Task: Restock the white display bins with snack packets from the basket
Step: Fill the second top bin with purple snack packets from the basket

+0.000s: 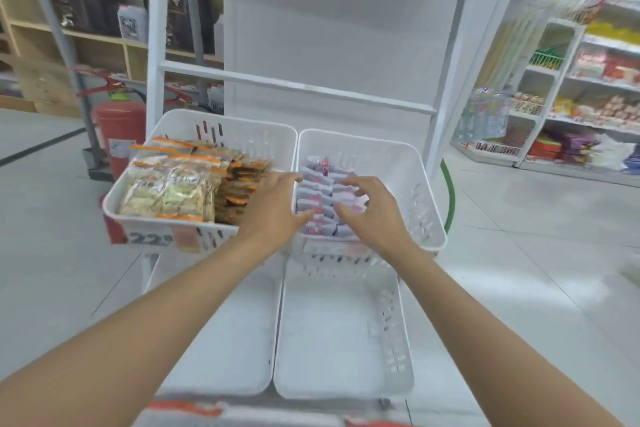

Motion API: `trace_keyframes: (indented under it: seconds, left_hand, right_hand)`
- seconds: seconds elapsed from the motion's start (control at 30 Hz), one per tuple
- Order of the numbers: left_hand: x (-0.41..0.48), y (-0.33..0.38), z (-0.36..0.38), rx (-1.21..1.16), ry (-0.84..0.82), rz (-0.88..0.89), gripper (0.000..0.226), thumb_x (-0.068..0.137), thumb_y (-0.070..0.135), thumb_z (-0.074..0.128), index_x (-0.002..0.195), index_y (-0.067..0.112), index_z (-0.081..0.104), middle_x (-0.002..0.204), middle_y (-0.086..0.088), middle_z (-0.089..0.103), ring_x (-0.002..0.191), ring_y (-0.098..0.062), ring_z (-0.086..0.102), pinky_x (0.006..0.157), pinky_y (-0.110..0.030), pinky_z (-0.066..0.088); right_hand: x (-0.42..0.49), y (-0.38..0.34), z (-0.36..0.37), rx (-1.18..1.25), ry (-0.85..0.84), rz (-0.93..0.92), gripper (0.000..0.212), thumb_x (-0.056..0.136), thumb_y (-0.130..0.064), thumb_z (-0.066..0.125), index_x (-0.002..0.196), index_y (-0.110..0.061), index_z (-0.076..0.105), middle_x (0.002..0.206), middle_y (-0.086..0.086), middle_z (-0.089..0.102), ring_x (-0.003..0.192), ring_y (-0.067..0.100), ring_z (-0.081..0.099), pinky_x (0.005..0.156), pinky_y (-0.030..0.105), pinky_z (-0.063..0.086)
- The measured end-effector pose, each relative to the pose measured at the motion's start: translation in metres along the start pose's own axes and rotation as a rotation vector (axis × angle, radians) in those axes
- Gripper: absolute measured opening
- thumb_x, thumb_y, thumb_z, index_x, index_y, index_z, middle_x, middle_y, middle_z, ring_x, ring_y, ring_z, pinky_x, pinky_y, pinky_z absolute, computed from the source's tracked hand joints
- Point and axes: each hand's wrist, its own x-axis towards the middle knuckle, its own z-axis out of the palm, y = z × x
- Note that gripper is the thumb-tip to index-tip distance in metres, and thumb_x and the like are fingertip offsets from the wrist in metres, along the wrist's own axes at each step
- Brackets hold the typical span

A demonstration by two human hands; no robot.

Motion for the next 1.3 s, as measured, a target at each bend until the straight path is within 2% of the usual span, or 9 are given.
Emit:
trace_keyframes:
  seconds: [0.13, 0.3, 0.5, 0.63, 0.8, 0.9, 1.0, 1.13, 1.3]
  left_hand:
    - [-0.086, 0.009, -0.018, -0.047, -0.062, -0.021, 0.029, 0.079, 0.022, 0.074, 0.103, 0.019, 0.058, 0.096, 0.004, 0.055, 0.088, -0.019, 0.054, 0.075, -0.035, 0.045]
    - [-0.210, -0.023, -0.022, -0.063, -0.389, -0.231, 0.025, 0.085, 0.031, 0.072, 0.102, 0.025, 0.055, 0.099, 0.008, 0.052, 0.083, -0.016, 0.055, 0.072, -0.035, 0.050]
    - [-0.299, -0.067, -0.042, -0.066, -0.548, -0.409, 0.038, 0.086, 0.024, 0.074, 0.119, 0.014, 0.058, 0.117, 0.004, 0.054, 0.099, -0.016, 0.054, 0.085, -0.027, 0.044]
    - [-0.332, -0.087, -0.056, -0.055, -0.554, -0.509, 0.035, 0.085, 0.022, 0.074, 0.117, 0.017, 0.059, 0.120, -0.002, 0.055, 0.095, -0.018, 0.055, 0.083, -0.029, 0.047]
    - [-0.349, -0.097, -0.068, -0.077, -0.506, -0.544, 0.034, 0.086, 0.016, 0.069, 0.118, 0.021, 0.060, 0.119, 0.003, 0.056, 0.092, -0.012, 0.055, 0.067, -0.016, 0.041]
    - [-0.348, -0.105, -0.069, -0.152, -0.425, -0.572, 0.027, 0.086, 0.013, 0.069, 0.107, 0.026, 0.059, 0.113, 0.003, 0.059, 0.088, -0.012, 0.058, 0.070, -0.019, 0.043]
    - [-0.344, -0.105, -0.066, -0.273, -0.329, -0.627, 0.021, 0.088, 0.021, 0.070, 0.108, 0.022, 0.062, 0.107, 0.008, 0.061, 0.099, -0.013, 0.060, 0.078, -0.021, 0.042]
    - [-0.338, -0.089, -0.055, -0.624, -0.472, -0.783, 0.039, 0.085, 0.040, 0.074, 0.117, 0.021, 0.064, 0.109, 0.008, 0.071, 0.101, -0.009, 0.067, 0.088, -0.032, 0.053]
    - [-0.329, -0.099, -0.067, -0.733, -0.210, -0.883, 0.011, 0.088, 0.015, 0.071, 0.097, 0.017, 0.064, 0.090, 0.002, 0.071, 0.063, 0.002, 0.068, 0.054, -0.013, 0.051]
  right_hand:
    - [-0.091, -0.028, 0.004, 0.041, -0.044, 0.024, 0.022, 0.080, -0.012, 0.071, 0.101, -0.017, 0.068, 0.096, -0.006, 0.062, 0.077, 0.014, 0.059, 0.072, 0.018, 0.046]
    - [-0.205, -0.006, 0.029, -0.016, -0.459, 0.221, 0.020, 0.084, -0.021, 0.071, 0.103, -0.019, 0.067, 0.098, -0.005, 0.063, 0.074, 0.012, 0.057, 0.070, 0.022, 0.046]
    - [-0.292, 0.023, 0.098, -0.041, -0.835, 0.439, 0.050, 0.086, -0.032, 0.071, 0.131, -0.015, 0.056, 0.121, 0.000, 0.054, 0.109, 0.019, 0.055, 0.095, 0.036, 0.047]
    - [-0.320, 0.023, 0.160, -0.276, -0.972, 0.181, 0.077, 0.081, -0.040, 0.073, 0.147, -0.026, 0.035, 0.150, 0.003, 0.036, 0.135, 0.028, 0.037, 0.106, 0.046, 0.039]
    - [-0.328, 0.026, 0.184, -0.463, -0.771, -0.004, 0.038, 0.094, -0.019, 0.053, 0.132, -0.017, 0.045, 0.107, 0.010, 0.066, 0.099, 0.032, 0.061, 0.082, 0.037, 0.050]
    - [-0.307, 0.018, 0.172, -0.094, -0.609, 0.275, 0.016, 0.098, -0.025, 0.052, 0.105, -0.012, 0.059, 0.091, 0.005, 0.068, 0.082, 0.023, 0.064, 0.073, 0.036, 0.055]
    - [-0.284, -0.006, 0.154, 0.296, -0.534, 0.495, 0.024, 0.097, -0.021, 0.056, 0.075, -0.010, 0.060, 0.072, 0.002, 0.061, 0.064, 0.013, 0.053, 0.063, 0.019, 0.044]
    - [-0.274, -0.030, 0.146, 0.537, -0.756, 0.530, 0.023, 0.094, -0.026, 0.061, 0.086, -0.008, 0.072, 0.089, 0.006, 0.074, 0.087, 0.024, 0.069, 0.089, 0.034, 0.050]
    - [-0.264, -0.033, 0.150, 0.390, -0.627, 0.445, 0.024, 0.092, -0.020, 0.065, 0.113, -0.011, 0.069, 0.114, 0.001, 0.069, 0.104, 0.014, 0.062, 0.101, 0.036, 0.048]
